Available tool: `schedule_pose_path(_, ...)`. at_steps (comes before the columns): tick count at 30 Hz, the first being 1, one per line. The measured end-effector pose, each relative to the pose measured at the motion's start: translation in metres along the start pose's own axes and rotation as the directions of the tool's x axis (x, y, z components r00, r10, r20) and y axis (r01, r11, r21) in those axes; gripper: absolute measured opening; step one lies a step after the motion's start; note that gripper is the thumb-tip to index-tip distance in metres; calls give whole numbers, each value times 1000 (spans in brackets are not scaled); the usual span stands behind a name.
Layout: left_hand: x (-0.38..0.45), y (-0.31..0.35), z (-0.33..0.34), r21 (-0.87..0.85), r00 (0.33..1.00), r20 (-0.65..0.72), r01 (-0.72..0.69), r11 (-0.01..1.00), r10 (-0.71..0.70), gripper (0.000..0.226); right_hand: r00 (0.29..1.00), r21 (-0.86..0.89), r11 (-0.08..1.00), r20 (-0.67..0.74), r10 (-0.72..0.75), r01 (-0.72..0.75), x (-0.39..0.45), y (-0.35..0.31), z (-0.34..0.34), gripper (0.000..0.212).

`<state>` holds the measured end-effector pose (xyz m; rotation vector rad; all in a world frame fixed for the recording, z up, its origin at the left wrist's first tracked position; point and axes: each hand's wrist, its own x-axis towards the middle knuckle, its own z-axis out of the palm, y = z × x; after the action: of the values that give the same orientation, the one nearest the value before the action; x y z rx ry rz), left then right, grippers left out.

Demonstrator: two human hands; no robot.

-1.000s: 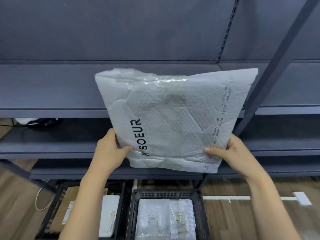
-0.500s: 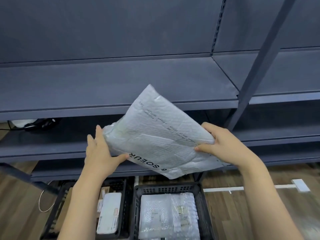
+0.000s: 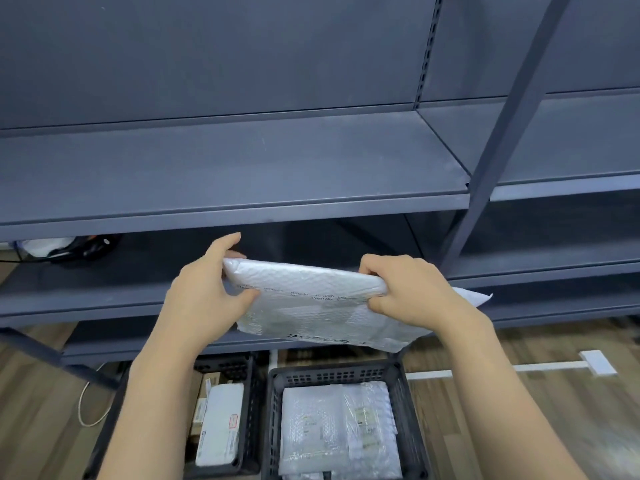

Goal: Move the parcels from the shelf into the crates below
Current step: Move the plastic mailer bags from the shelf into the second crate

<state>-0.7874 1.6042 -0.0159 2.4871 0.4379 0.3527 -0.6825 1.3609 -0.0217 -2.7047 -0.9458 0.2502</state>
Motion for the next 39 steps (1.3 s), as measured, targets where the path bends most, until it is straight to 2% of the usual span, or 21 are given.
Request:
schedule_pose_path(3, 0, -4, -9, 46, 995, 102, 16, 999, -20, 67, 1000, -7, 1000, -6, 8, -8, -6, -3, -1, 17)
schedule_pose_path(7, -6, 9, -11, 332, 944, 319, -23, 943, -89, 82, 998, -67, 997, -48, -41, 38, -10, -12, -3, 15)
schedule_pose_path(9, -9, 19, -3, 436, 942, 329, -87, 896, -69, 67, 994, -107, 992, -77, -77, 69, -13, -20, -8, 15)
schedule_pose_path(12, -11, 29, 0, 514, 974, 227, -142, 846, 26, 32, 986, -172, 982, -128, -102, 79, -19, -28, -20, 16)
schedule_pose_path(15, -15, 37, -9, 564, 986, 93, -164, 809, 135, 26, 974, -148, 987, -206, -94, 64, -25, -32, -30, 16)
schedule_pose_path(17, -18, 42, -17, 591, 960, 22, -238, 771, 280, 30, 975, -74, 996, -214, -64, 49, -29, -31, -36, 19)
schedule_pose_path(20, -22, 39, -28, 580, 865, -103, -348, 736, 491, 56, 999, 114, 993, -44, -14, 19, -38, -27, -45, 48)
schedule_pose_path(22, -21, 33, -33, 557, 804, -177, -394, 731, 568, 58, 994, 263, 964, 113, -5, -25, -46, -24, -49, 67)
schedule_pose_path(24, -22, 28, -37, 538, 772, -216, -417, 733, 598, 53, 989, 357, 934, 146, -38, -17, -50, -19, -49, 71)
schedule_pose_path(26, -26, 20, -38, 526, 758, -240, -424, 737, 607, 55, 995, 392, 920, 94, -45, 4, -50, -17, -51, 70)
schedule_pose_path(29, -33, 13, -41, 518, 720, -309, -421, 744, 622, 50, 996, 387, 921, -52, 69, -44, -48, -14, -53, 70)
schedule_pose_path(31, -36, 11, -43, 515, 686, -358, -421, 746, 634, 50, 971, 397, 913, -166, 169, -91, -46, -9, -51, 60)
schedule_pose_path(33, -35, 8, -44, 517, 651, -395, -426, 742, 648, 47, 952, 408, 907, -220, 212, -108, -43, -5, -49, 59)
schedule_pose_path(36, -34, 2, -40, 535, 610, -420, -433, 726, 672, 39, 941, 405, 897, -200, 274, -175, -40, -3, -44, 72)
schedule_pose_path(39, -34, -2, -36, 546, 598, -421, -433, 717, 682, 33, 934, 387, 895, -181, 308, -220, -39, -2, -41, 84)
